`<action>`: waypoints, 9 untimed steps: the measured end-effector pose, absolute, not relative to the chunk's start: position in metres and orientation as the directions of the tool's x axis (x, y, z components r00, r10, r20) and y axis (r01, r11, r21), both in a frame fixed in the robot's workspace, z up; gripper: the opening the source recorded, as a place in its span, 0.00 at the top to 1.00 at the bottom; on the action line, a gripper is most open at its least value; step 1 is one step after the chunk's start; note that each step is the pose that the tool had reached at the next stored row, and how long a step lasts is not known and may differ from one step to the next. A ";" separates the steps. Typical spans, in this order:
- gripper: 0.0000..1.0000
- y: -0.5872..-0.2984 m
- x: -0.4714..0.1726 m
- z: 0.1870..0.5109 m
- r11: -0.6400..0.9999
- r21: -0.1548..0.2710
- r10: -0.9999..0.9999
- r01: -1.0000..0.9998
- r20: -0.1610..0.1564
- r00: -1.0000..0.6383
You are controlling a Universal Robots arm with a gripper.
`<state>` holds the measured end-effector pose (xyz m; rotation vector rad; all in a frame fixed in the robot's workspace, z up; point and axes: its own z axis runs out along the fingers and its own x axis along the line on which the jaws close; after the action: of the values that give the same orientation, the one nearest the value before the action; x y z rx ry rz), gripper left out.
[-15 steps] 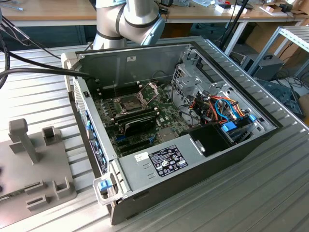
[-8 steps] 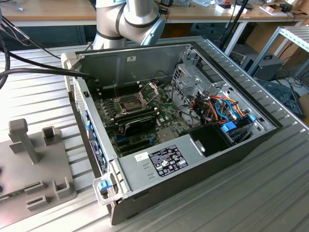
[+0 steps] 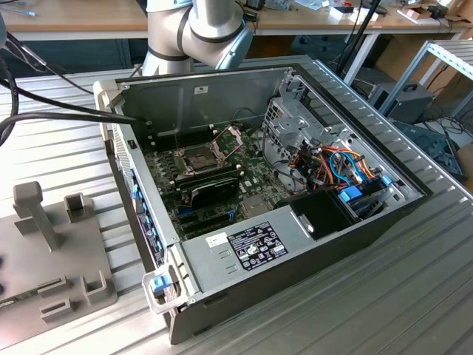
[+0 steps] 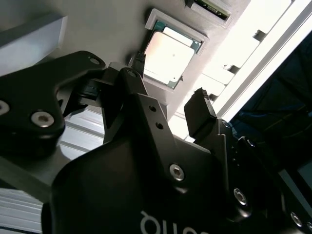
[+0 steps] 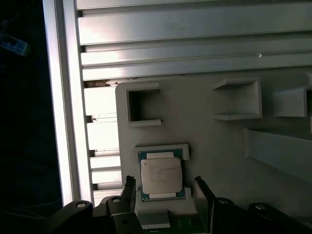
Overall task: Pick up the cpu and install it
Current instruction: 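Pick up the cpu and move it towards the insertion slot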
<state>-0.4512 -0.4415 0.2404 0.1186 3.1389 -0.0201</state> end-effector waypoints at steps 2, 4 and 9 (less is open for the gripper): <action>0.40 -0.442 -0.451 0.237 0.997 -0.013 0.076 0.076 -0.001 -0.997; 0.40 -0.441 -0.451 0.237 0.997 -0.013 0.075 0.075 -0.001 -0.997; 0.40 -0.441 -0.451 0.230 0.997 -0.013 0.076 0.076 -0.001 -0.997</action>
<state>-0.4512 -0.4415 0.2297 0.1187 3.1390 -0.0201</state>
